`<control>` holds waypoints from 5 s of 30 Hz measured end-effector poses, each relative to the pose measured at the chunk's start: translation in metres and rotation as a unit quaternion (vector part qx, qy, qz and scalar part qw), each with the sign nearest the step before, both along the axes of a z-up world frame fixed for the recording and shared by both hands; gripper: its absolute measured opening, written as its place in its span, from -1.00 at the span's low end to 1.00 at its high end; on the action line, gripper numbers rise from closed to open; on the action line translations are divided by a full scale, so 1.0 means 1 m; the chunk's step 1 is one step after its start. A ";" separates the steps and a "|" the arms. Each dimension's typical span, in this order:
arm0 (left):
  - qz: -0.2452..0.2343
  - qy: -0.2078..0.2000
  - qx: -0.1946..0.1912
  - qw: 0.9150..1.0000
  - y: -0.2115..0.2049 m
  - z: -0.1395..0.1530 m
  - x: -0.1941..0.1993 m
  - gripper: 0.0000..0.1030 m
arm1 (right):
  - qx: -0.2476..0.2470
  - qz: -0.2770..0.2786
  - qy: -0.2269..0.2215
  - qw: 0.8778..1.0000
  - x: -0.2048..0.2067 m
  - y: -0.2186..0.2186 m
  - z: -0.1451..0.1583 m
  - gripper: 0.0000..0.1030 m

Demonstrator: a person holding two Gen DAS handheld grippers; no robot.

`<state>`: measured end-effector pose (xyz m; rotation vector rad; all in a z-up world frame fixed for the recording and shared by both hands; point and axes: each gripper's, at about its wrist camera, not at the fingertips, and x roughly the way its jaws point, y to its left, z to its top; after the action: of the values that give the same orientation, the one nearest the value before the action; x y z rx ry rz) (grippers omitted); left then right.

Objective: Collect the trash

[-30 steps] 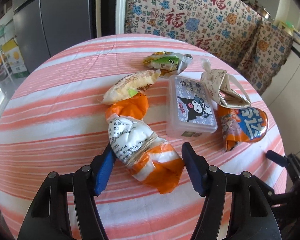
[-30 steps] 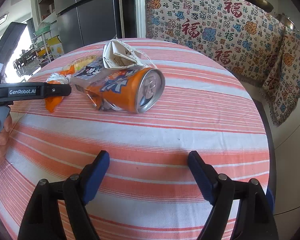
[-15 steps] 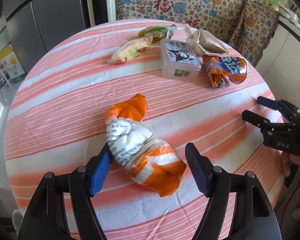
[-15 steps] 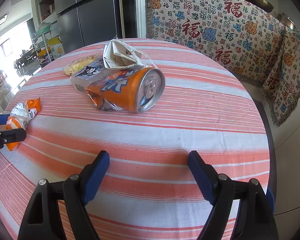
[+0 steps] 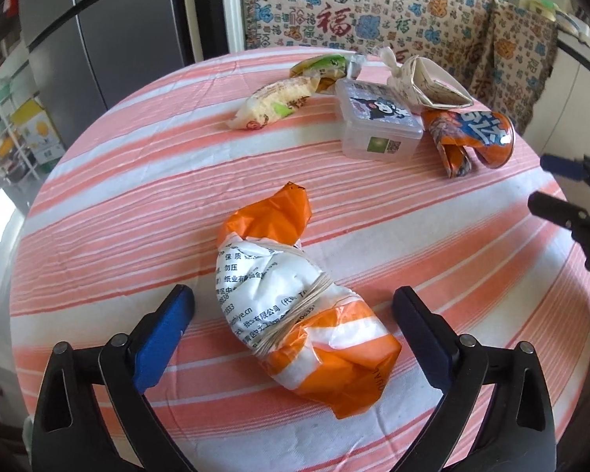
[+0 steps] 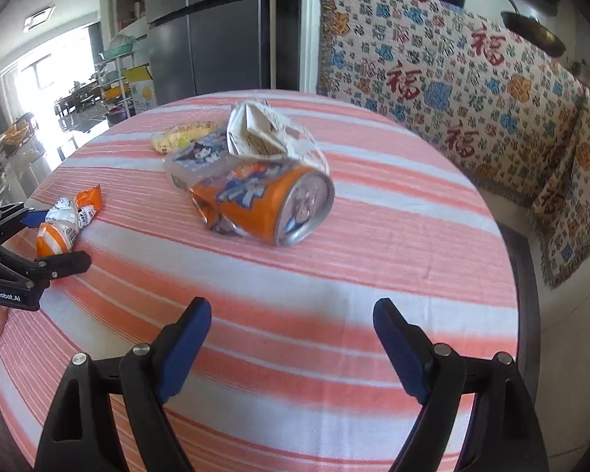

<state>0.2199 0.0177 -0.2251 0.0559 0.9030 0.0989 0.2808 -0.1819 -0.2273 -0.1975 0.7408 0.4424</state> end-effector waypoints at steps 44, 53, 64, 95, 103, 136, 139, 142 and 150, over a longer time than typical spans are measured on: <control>-0.002 0.001 -0.001 1.000 -0.003 0.001 0.004 0.98 | -0.035 0.009 0.093 0.995 -0.038 -0.020 0.010 0.36; -0.001 0.001 -0.001 1.000 -0.004 0.001 0.004 0.98 | -0.049 -0.101 0.093 0.989 -0.041 -0.018 -0.015 0.40; -0.001 0.001 -0.001 1.000 -0.003 0.001 0.004 0.98 | -0.079 -0.204 0.066 0.974 0.013 -0.073 -0.006 0.40; -0.007 -0.022 -0.020 1.000 -0.001 0.009 -0.006 0.37 | 0.245 -0.208 0.131 0.938 0.026 -0.046 0.005 -0.01; -0.037 -0.044 -0.122 0.991 0.000 0.028 -0.022 0.35 | 0.177 -0.130 0.060 0.974 -0.010 -0.033 0.034 -0.02; -0.066 -0.021 -0.081 0.994 -0.031 0.011 -0.022 0.36 | 0.234 -0.225 0.124 0.938 -0.017 -0.041 0.009 -0.65; -0.065 -0.023 -0.077 0.995 -0.034 0.010 -0.021 0.36 | 0.211 -0.205 0.119 0.948 -0.013 -0.039 0.012 -0.61; -0.066 -0.024 -0.071 0.995 -0.037 0.008 -0.021 0.36 | 0.204 -0.205 0.115 0.950 -0.003 -0.037 0.013 -0.43; -0.069 -0.023 -0.068 0.995 -0.038 0.007 -0.020 0.36 | 0.206 -0.206 0.125 0.949 0.027 -0.023 0.004 -0.07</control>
<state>0.1998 -0.0200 -0.2177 -0.0117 0.8549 -0.0898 0.3080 -0.2046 -0.2236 0.4085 0.8933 0.2150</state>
